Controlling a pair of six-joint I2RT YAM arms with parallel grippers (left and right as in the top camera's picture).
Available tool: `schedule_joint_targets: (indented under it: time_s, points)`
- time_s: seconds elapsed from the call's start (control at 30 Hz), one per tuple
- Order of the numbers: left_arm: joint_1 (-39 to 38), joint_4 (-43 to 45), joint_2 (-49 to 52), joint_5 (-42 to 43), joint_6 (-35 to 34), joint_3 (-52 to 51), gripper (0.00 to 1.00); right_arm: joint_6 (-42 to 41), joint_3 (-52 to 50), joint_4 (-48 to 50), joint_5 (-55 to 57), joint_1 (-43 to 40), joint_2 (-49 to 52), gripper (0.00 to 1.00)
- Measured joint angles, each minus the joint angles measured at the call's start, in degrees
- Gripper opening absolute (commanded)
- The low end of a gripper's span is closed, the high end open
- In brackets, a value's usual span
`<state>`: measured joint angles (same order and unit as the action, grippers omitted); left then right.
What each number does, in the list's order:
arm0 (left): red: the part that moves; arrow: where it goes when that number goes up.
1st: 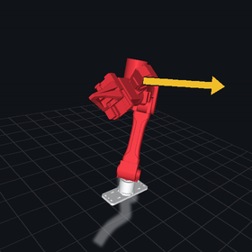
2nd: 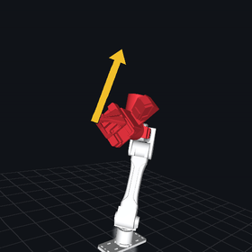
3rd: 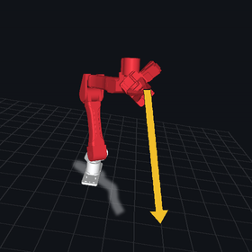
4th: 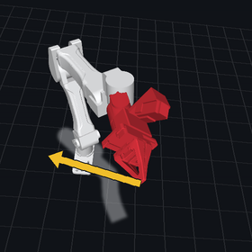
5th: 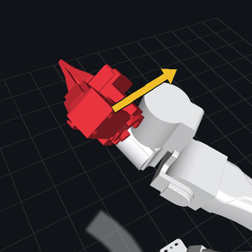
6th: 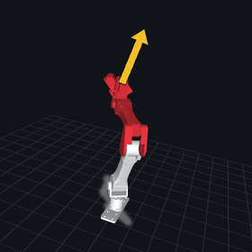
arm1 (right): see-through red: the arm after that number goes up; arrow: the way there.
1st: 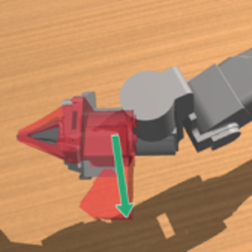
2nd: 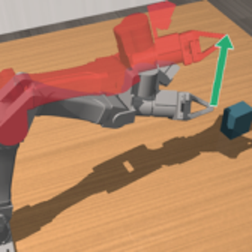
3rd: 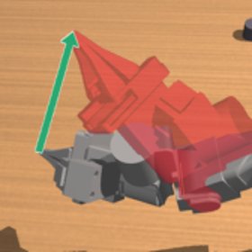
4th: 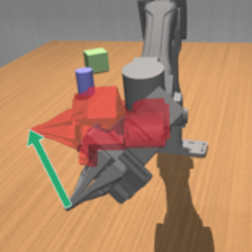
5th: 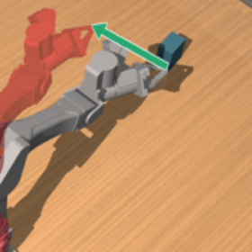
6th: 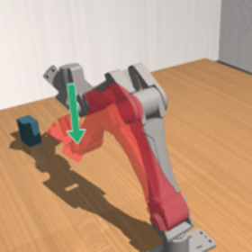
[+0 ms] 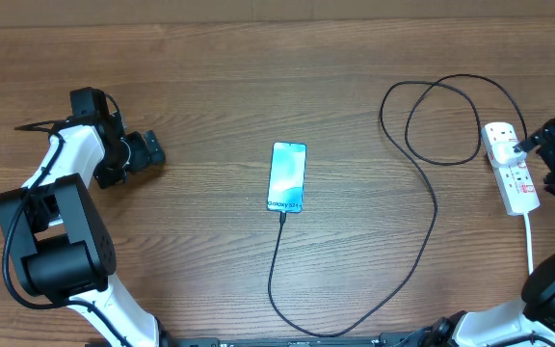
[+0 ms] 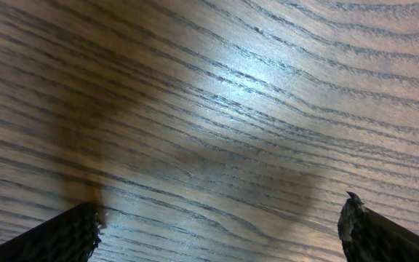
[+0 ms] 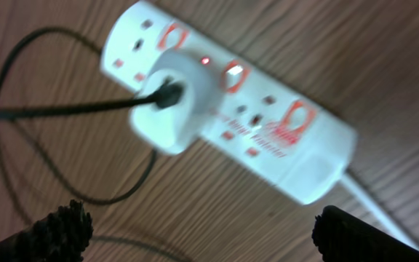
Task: Plug charger to phone and switch on socket
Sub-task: 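Lift the right gripper off the power strip and move it left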
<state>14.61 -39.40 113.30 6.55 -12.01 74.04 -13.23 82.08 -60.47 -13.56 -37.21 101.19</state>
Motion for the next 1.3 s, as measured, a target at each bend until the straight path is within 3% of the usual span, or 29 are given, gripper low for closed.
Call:
schedule_joint_targets:
  time_s: [0.63, 0.8, 0.93, 1.07, 1.1, 1.3]
  points:
    - [0.0, 0.0, 0.0, 0.0, 0.0, 0.0, 1.00, 7.0, -9.0, 8.6, -3.7, 22.4, 0.0, 0.99]
    - [0.0, 0.0, 0.0, 0.0, 0.0, 0.0, 1.00, 8.3, -11.4, 10.5, -1.0, 27.5, 0.0, 0.71]
    - [0.0, 0.0, 0.0, 0.0, 0.0, 0.0, 1.00, 8.8, -11.5, 11.4, 0.7, 29.1, 0.0, 0.60]
    - [0.0, 0.0, 0.0, 0.0, 0.0, 0.0, 0.99, 8.7, -11.5, 11.9, 1.9, 29.2, 0.0, 0.62]
    - [0.0, 0.0, 0.0, 0.0, 0.0, 0.0, 0.99, 8.8, -11.5, 11.9, 2.0, 29.2, 0.0, 1.00]
    - [0.0, 0.0, 0.0, 0.0, 0.0, 0.0, 1.00, 8.9, -11.5, 11.9, 2.4, 29.2, 0.0, 1.00]
